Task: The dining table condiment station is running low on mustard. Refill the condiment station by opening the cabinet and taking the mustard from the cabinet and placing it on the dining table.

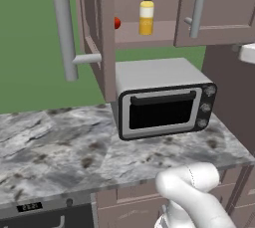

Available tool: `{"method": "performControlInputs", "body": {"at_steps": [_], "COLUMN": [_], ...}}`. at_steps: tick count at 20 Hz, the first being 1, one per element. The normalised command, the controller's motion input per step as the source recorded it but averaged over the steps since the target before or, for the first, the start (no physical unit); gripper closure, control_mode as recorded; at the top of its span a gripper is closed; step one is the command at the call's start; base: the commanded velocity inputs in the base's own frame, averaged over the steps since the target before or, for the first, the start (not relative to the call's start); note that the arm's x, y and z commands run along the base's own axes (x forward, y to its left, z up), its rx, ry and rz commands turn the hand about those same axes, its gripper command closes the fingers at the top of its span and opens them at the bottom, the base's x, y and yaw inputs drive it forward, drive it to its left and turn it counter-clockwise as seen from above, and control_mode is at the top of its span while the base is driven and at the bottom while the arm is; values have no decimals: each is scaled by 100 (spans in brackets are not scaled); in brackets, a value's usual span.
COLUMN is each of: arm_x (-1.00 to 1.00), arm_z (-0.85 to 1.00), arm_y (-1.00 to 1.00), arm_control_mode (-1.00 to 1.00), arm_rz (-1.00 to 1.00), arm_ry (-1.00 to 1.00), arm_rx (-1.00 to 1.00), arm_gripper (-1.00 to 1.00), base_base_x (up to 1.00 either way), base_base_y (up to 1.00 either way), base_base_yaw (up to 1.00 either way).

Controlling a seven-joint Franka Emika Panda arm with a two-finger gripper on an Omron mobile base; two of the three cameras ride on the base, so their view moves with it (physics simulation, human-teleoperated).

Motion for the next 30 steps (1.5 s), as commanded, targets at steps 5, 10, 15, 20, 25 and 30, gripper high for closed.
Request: {"method": "performControlInputs", "body": {"at_steps": [5,10,15,20,25,30], "arm_x": [69,74,12,6,36,47], "arm_z": [0,0,0,3,16,13], "arm_y": [-5,14,-2,-13,0,0], "arm_control_mode": [-100,-100,-100,-100,-100,-100], "arm_rz": [-42,-24,0,0,-3,0], "arm_ry": [-1,-12,-26,-11,0,0], "arm_rx": [0,0,0,0,0,0], "arm_gripper": [-100,-100,-100,-100,-100,-100], "base_base_x": [0,0,0,0,0,0], "base_base_y": [0,0,0,0,0,0], "base_base_yaw": [0,0,0,0,0,0]}}
